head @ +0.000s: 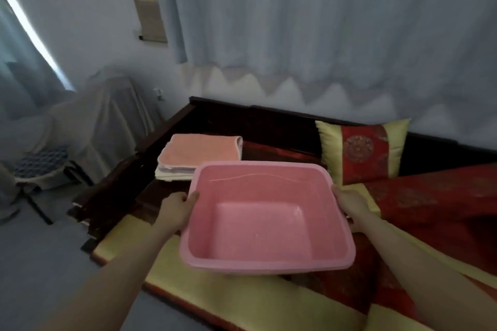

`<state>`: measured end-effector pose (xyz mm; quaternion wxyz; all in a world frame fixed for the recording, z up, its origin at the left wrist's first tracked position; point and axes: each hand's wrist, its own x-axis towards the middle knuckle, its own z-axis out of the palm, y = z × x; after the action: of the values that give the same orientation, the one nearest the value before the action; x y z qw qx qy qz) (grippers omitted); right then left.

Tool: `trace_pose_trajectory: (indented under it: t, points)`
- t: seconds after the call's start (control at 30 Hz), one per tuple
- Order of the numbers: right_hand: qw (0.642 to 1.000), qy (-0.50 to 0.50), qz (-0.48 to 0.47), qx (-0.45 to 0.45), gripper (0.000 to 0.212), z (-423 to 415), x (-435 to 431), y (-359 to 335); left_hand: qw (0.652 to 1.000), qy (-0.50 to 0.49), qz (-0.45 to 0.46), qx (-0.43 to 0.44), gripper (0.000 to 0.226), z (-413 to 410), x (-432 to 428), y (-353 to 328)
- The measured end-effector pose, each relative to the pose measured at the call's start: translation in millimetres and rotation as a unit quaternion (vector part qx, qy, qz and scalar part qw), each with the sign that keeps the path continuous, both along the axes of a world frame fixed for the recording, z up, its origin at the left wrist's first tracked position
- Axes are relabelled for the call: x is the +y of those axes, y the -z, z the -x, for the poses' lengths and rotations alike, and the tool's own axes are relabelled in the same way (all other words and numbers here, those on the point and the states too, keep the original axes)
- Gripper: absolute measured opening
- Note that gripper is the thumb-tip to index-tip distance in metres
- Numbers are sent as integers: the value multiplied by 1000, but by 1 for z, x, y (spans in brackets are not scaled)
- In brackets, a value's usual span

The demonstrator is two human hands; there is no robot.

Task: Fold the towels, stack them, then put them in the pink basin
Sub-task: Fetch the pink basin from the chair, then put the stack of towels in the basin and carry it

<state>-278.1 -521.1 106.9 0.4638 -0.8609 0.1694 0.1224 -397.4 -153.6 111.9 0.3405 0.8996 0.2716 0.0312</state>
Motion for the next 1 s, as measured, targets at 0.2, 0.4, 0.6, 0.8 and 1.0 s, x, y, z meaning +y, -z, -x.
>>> trace_pose_trajectory:
  t: [0.2,0.4,0.6,0.8,1.0]
  points:
    - [992,109,69,14,52,-41,4,20,992,126,0,30,53,-124,23,28]
    - [982,159,80,59,48,-63,6,35,978,194,-1,73,53,-189,22,63]
    - [980,166,96,58,51,-83,6,50,973,219,-16,68,52,-224,32,78]
    - [981,88,155,83,49,-92,1,41,972,222,19,82,52,-237,33,77]
    - [953,-23,303,-13,30,-142,42,-10,986,121,114,15,60,-260,106,69]
